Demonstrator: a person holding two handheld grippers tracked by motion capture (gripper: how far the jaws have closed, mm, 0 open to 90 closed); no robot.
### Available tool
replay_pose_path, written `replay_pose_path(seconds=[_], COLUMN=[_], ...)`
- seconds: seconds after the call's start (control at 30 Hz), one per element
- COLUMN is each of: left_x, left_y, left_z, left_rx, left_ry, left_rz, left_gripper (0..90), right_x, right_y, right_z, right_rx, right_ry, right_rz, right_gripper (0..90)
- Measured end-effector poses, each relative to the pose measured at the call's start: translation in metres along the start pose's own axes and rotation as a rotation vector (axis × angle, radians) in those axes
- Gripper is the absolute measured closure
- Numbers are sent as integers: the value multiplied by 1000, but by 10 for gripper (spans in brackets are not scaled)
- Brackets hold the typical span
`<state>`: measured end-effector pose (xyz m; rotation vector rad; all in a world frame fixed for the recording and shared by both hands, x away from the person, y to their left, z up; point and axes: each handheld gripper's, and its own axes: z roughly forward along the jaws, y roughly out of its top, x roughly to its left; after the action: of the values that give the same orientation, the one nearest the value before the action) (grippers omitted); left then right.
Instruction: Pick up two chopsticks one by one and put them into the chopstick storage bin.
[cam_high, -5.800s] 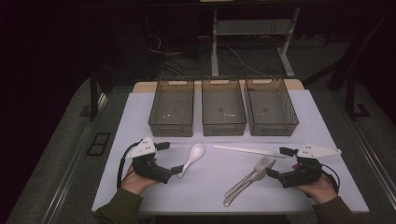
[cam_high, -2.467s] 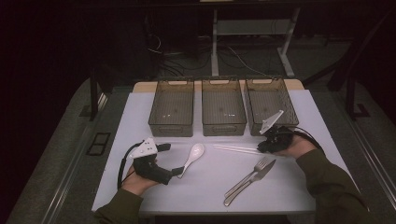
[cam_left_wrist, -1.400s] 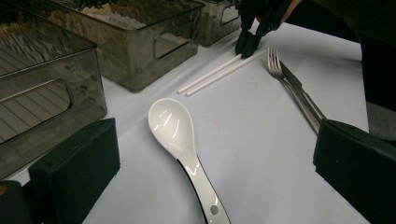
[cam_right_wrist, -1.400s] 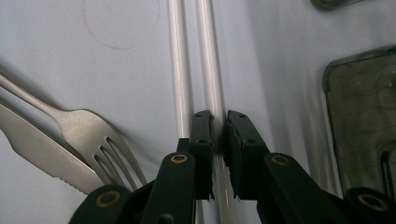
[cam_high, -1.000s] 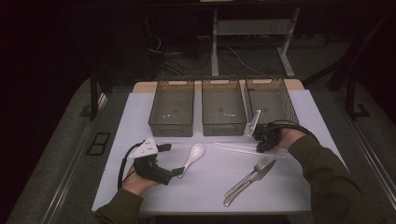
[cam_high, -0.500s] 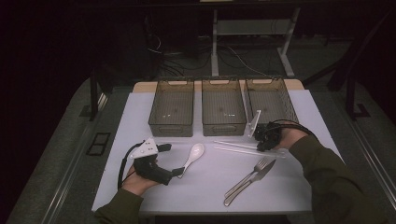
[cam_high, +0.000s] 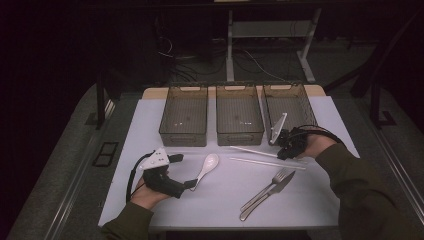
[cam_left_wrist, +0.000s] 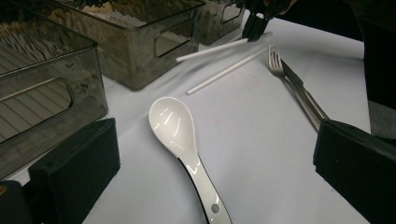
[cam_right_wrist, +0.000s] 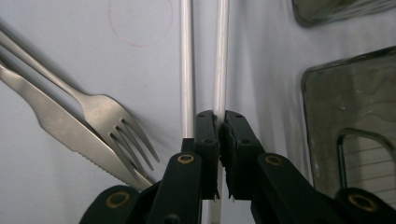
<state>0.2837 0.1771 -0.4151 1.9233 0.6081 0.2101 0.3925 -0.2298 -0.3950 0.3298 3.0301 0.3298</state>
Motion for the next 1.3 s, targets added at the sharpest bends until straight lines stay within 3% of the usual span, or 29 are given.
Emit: replay_pose_path(seconds=[0.17, 0.67, 0.97, 1.0, 1.07, 1.3], left_x=[0, 1, 1, 1, 1, 0], left_y=[0, 0, 0, -1, -1, -1], left_z=[0, 0, 1, 1, 1, 2], left_rx=[1, 7, 9, 12, 12, 17], left_ry=[2, 5, 10, 11, 11, 13], left_rz=[-1, -4, -8, -7, -6, -5], left_gripper=[0, 0, 0, 0, 0, 0], right_x=[-1, -4, -8, -10, -12, -17], right_y=[-1, 9, 32, 39, 46, 73], right_z=[-12, -42, -52, -53, -53, -53], right_rx=[-41, -181, -220, -227, -229, -246], right_ry=[9, 46, 27, 24, 10, 11], right_rz=[25, 179, 263, 300, 321, 354], right_gripper=[840, 840, 840, 840, 840, 840])
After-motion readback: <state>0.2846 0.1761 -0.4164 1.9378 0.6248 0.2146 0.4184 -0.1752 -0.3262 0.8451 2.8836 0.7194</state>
